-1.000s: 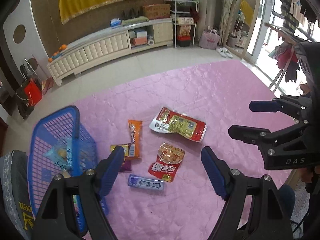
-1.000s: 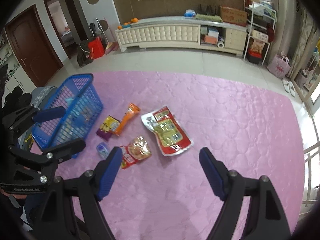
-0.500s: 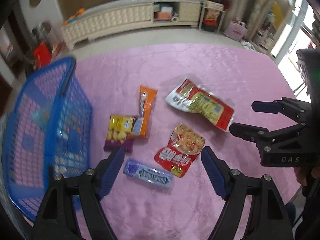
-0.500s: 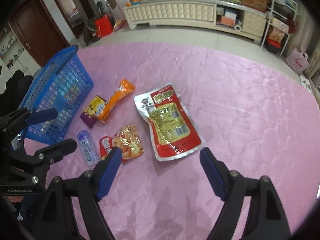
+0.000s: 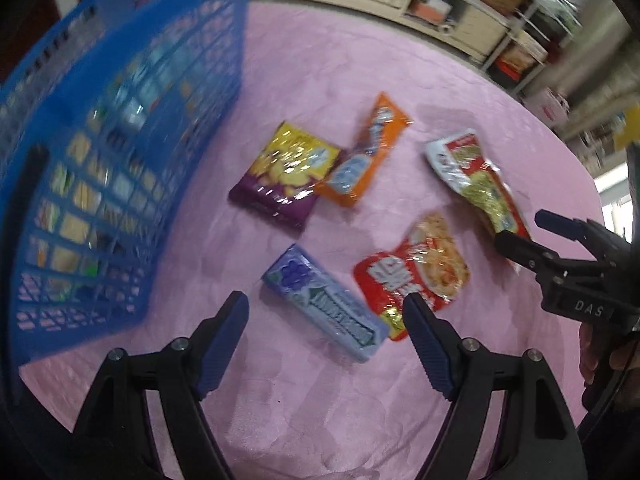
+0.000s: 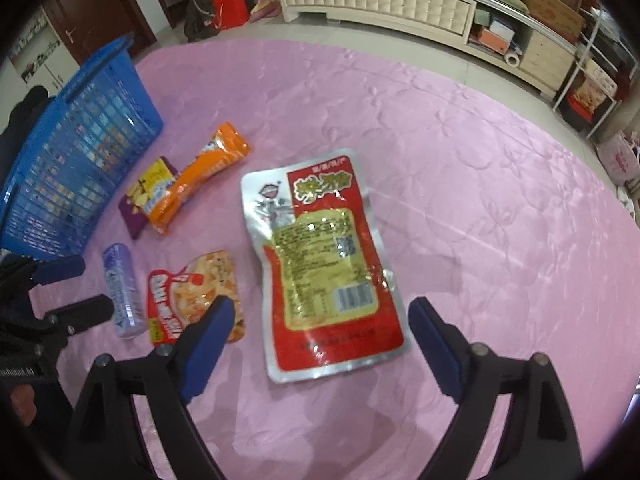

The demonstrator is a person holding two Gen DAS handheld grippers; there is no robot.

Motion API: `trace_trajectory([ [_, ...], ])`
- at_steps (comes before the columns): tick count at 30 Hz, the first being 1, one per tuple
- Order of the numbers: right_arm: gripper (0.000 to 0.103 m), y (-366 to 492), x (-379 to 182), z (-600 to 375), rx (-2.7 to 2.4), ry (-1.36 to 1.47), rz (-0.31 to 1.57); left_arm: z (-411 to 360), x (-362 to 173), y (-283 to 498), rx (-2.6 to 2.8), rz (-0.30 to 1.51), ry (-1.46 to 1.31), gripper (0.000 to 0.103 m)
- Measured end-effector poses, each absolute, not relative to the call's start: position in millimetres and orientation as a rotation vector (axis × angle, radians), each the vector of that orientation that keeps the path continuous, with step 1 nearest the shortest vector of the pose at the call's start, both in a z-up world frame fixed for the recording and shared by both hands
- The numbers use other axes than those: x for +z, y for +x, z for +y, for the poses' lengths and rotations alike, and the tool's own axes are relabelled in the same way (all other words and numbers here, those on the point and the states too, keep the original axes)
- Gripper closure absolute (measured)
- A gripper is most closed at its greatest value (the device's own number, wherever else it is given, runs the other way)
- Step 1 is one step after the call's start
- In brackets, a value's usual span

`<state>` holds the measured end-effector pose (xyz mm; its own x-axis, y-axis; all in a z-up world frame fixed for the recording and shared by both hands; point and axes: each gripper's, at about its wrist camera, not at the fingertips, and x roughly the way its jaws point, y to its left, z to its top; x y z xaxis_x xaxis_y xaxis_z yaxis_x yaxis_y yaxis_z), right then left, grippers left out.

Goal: Organize snacks
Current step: 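Move both tools back over the remaining snacks on the table, then grasp the blue gum box with the left tool while the right tool grasps the red-silver packet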

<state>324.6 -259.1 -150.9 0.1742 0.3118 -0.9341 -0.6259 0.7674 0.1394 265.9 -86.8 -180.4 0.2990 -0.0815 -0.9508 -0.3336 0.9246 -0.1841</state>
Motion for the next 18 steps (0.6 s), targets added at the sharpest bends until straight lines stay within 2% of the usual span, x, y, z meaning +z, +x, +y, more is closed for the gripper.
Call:
trace_trajectory([
  [8, 0.012, 341, -170, -251, 0.696, -0.292, 1.258, -75, -205, 269, 0.274, 1.298, -0.398, 0.025],
  [13, 0.012, 343, -171, -248, 0.719, -0.325, 1.228, -82, -211, 277, 0.311, 1.315, -0.312, 0.026],
  [15, 0.012, 344, -172, -245, 0.723, -0.349, 1.216, -84, -209, 276, 0.315, 1.304, -0.305, 0.037],
  [17, 0.012, 346, -173, -245, 0.723, -0.341, 1.205, -90, -206, 279, 0.311, 1.299, -0.275, 0.055],
  [18, 0.012, 348, -174, -245, 0.726, -0.337, 1.202, -91, -206, 278, 0.304, 1.300, -0.263, 0.058],
])
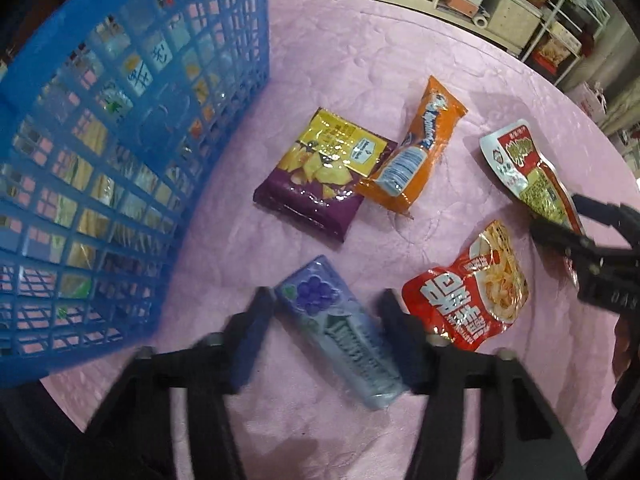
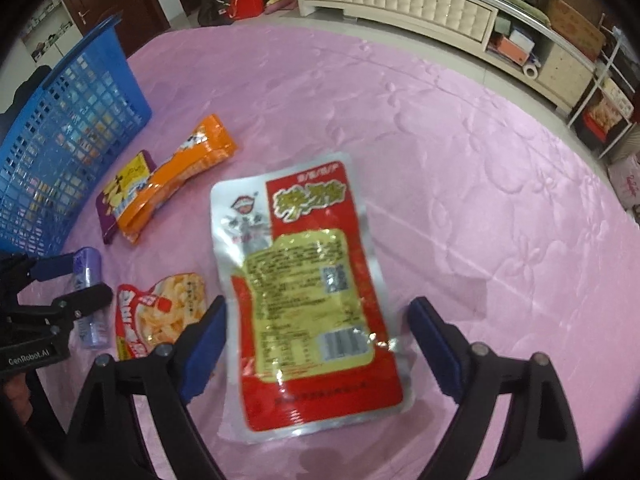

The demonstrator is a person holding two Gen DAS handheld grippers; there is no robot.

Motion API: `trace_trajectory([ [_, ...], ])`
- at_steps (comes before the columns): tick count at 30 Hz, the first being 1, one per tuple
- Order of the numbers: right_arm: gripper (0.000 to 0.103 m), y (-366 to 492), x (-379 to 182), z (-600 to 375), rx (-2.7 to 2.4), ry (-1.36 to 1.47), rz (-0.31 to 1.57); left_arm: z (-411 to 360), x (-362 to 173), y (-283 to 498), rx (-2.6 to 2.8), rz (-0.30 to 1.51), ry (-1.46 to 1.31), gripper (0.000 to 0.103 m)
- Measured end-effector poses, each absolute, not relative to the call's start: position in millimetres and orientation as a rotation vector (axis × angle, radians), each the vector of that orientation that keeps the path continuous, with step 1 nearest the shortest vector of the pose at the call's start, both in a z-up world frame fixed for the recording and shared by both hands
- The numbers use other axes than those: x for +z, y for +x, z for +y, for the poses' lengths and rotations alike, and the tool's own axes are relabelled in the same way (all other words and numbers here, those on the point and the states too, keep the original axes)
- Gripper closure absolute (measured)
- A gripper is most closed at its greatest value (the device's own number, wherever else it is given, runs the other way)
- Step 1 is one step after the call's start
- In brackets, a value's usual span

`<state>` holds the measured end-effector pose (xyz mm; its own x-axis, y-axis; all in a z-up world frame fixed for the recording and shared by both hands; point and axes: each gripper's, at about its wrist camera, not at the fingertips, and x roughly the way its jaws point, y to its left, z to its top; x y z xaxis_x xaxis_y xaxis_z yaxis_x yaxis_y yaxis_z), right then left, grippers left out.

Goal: Organize snacks
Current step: 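Grasp the blue gum box with the left tool while the right tool grasps the red-silver packet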

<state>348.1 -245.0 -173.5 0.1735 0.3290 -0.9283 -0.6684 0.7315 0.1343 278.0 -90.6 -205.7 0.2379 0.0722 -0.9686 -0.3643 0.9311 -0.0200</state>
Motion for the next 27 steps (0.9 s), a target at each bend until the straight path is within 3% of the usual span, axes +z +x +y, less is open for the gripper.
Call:
trace_trajectory([
  [1, 0.013, 348, -173, -245, 0.728, -0.342, 1.199, -91, -205, 277, 0.286, 1.301, -0.257, 0.062],
  [4, 0.031, 345, -172, -243, 0.700, -0.377, 1.163, -92, -203, 275, 0.258, 1.296, -0.252, 0.071],
  [9, 0.051, 329, -162, -243, 0.714, -0.358, 1.154, -97, -196, 263, 0.182, 1.284, -0.256, 0.074],
  [11, 0.074, 323, -154, -241, 0.724, -0.350, 1.146, -103, -195, 257, 0.151, 1.275, -0.242, 0.074],
  [17, 0.076, 303, -153, -243, 0.658, -0.363, 1.140, -119, -179, 246, 0.078, 1.230, -0.228, 0.074],
  [27, 0.076, 263, -86, -238, 0.642, -0.354, 1.040, -114, -119, 223, 0.007, 1.108, -0.182, 0.075],
])
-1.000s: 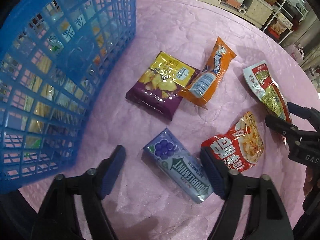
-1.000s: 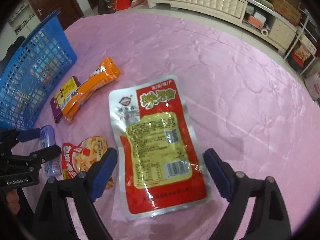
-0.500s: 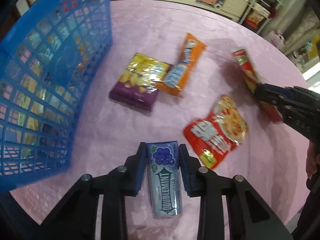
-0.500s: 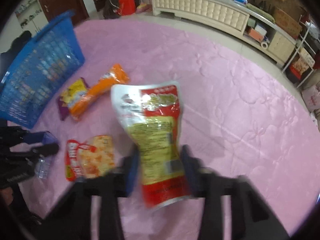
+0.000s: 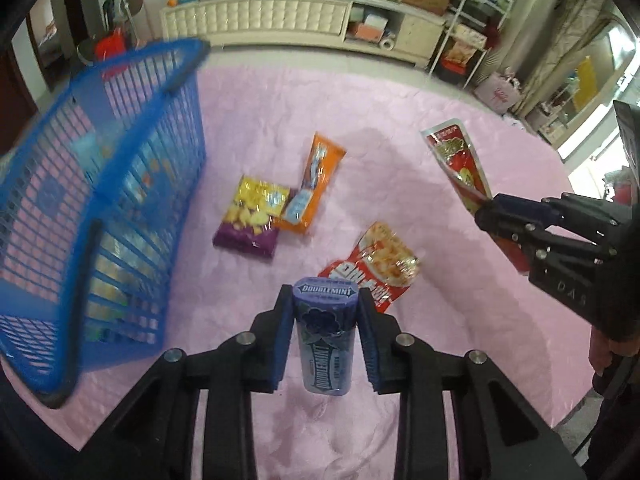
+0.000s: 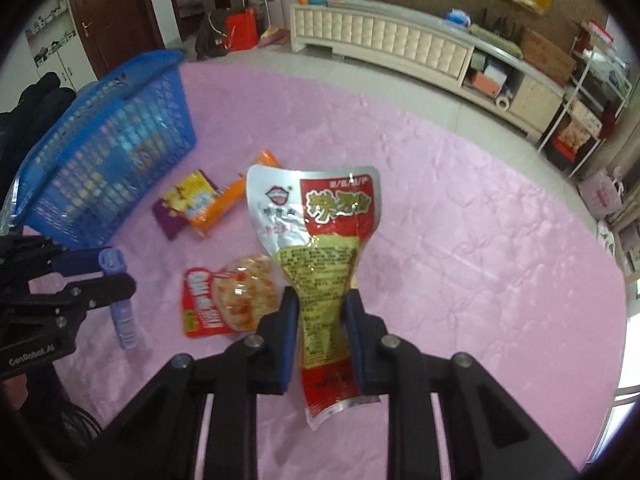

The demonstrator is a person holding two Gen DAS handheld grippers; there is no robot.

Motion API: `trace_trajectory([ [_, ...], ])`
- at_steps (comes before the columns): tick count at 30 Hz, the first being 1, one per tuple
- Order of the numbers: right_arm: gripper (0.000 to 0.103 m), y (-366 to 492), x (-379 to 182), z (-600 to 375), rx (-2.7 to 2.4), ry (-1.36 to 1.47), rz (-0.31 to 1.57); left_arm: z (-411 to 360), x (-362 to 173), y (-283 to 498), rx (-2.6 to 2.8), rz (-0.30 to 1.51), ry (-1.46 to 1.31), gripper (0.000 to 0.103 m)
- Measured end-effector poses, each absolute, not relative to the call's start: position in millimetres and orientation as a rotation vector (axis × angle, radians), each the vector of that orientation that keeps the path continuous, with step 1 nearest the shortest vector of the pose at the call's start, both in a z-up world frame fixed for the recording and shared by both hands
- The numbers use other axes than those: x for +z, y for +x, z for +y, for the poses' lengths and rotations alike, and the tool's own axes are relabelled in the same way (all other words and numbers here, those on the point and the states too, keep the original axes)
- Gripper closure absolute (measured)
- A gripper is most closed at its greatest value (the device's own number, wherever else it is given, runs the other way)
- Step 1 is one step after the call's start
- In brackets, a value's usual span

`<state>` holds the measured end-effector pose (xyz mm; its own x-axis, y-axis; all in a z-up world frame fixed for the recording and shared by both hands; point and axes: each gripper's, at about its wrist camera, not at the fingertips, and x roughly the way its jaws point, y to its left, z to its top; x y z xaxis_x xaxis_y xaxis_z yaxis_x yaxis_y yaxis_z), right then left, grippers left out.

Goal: Organize snacks
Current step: 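Grasp the blue gum box with the left tool while the right tool grasps the red-silver packet, then carry both items over the basket and open both tools to drop them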

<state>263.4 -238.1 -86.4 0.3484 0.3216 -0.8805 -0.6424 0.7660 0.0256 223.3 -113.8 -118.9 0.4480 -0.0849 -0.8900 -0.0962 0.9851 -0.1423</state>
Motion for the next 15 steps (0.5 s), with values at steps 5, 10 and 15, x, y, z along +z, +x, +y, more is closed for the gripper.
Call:
trace_trajectory([
  [5, 0.076, 239, -53, -229, 0.648, -0.348, 0.992, -97, -91, 213, -0.011, 1.042, -0.186, 0.075],
  [10, 0.076, 222, -22, -211, 0.658, -0.367, 0.938, -82, -59, 202, -0.009, 0.980, -0.189, 0.075],
  [15, 0.076, 213, 4, -192, 0.670, -0.375, 0.892, -58, -35, 188, 0.000, 0.934, -0.189, 0.075],
])
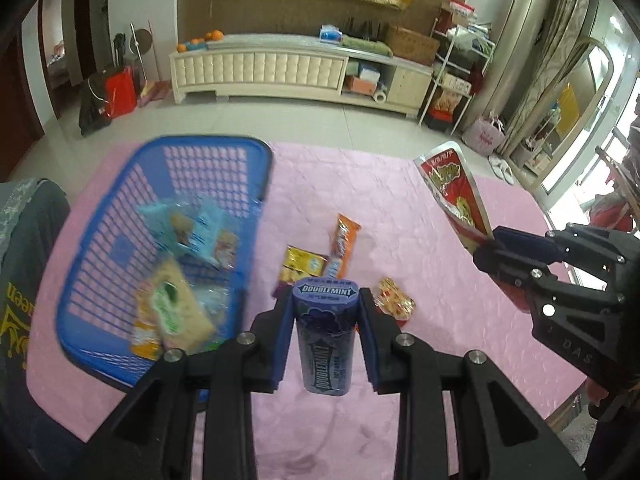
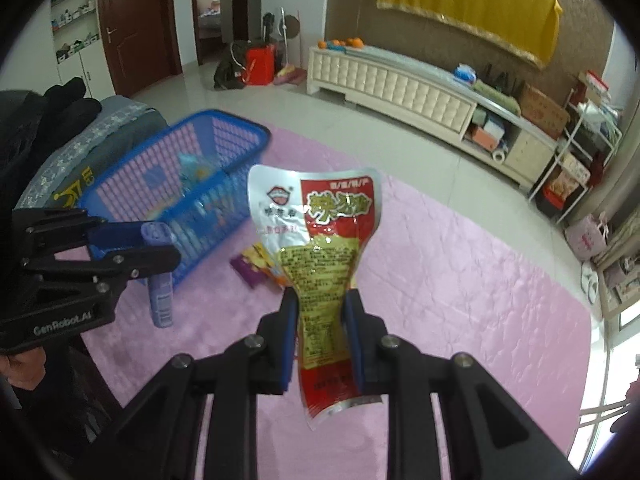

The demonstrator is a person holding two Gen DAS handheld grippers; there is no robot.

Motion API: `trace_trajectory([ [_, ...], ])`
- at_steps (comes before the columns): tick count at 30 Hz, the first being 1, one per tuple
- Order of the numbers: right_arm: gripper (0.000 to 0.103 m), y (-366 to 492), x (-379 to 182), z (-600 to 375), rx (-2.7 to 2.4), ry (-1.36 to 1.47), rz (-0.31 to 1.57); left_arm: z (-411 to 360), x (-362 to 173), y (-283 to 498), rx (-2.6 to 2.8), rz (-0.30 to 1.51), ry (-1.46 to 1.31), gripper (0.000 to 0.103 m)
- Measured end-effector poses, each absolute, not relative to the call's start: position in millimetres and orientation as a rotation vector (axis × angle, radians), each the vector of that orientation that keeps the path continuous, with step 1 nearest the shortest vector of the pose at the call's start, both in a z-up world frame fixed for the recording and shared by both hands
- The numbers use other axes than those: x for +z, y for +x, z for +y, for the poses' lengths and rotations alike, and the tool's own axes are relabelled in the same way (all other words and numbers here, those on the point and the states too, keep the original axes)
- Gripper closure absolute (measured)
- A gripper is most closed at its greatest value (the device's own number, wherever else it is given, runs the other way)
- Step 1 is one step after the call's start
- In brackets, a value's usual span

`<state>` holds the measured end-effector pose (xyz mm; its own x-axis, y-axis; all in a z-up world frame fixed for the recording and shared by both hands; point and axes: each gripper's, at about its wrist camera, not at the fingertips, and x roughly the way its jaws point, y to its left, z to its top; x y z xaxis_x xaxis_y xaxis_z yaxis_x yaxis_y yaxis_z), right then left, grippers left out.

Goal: Organize snacks
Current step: 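Carry both items over the basket and open both tools to drop them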

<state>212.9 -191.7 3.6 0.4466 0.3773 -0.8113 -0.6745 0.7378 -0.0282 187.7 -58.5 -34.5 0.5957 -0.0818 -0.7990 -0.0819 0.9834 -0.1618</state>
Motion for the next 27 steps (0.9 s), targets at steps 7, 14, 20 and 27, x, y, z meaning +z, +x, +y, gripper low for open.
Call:
trace_trajectory([
  [7, 0.076, 202, 25, -158, 0.698, -0.373, 0.853, -14, -15, 180, 0.025, 0.888, -0.176, 0.075],
  [14, 0.076, 195, 34, -123, 0.730, -0.359, 0.834, 23, -5, 172, 0.044, 0.867, -0.174, 0.075],
  [20, 0.076, 194, 33, -96, 0.754, -0.339, 0.845, 52, -2, 167, 0.058, 0.860, -0.183, 0.075],
  [27, 0.076, 198, 24, -66, 0.773, -0.326, 0.874, 78, -12, 172, 0.061, 0.878, -0.190, 0.075],
])
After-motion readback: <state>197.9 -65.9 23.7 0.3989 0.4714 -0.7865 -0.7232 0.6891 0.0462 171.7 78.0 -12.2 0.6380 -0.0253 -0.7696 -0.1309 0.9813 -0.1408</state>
